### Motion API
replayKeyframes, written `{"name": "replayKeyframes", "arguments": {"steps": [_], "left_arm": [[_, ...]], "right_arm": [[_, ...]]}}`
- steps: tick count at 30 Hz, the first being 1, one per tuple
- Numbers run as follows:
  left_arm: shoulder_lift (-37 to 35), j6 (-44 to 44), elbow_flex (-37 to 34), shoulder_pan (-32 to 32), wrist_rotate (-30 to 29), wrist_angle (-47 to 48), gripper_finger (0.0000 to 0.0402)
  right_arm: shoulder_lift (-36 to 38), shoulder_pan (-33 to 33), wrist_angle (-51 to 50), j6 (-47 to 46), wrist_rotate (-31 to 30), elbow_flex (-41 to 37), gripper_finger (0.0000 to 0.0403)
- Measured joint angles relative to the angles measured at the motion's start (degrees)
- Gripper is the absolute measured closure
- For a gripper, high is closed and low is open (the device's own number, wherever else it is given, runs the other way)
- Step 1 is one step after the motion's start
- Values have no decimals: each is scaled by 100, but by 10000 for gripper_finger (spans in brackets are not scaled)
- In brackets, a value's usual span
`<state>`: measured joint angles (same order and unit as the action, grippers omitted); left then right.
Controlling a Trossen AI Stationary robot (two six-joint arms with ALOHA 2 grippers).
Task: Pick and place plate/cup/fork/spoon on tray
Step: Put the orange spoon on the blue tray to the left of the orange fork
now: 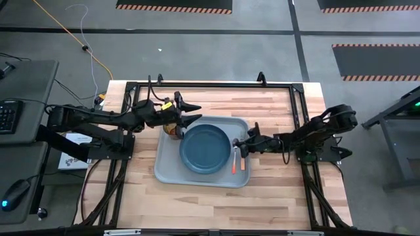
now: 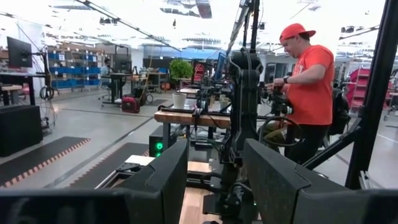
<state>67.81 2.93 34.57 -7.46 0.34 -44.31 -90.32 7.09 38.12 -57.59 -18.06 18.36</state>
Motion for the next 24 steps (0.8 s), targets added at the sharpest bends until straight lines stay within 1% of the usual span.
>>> {"name": "replayKeyframes", "arguments": {"steps": [9, 12, 14, 20, 24], "left_arm": [[0, -2, 0, 0, 1, -17, 253], [0, 5, 0, 0, 1, -17, 253], [0, 78, 0, 2, 2, -16, 253], [0, 134, 0, 2, 2, -16, 253], [0, 134, 0, 2, 2, -15, 253]], "right_arm": [[9, -111, -2, -51, 22, -38, 402], [9, -111, -25, 13, -15, -38, 393], [4, -111, -49, 63, -33, -38, 376], [4, -111, -19, 133, -35, -42, 302], [4, -111, 27, 281, -35, -42, 267]]}}
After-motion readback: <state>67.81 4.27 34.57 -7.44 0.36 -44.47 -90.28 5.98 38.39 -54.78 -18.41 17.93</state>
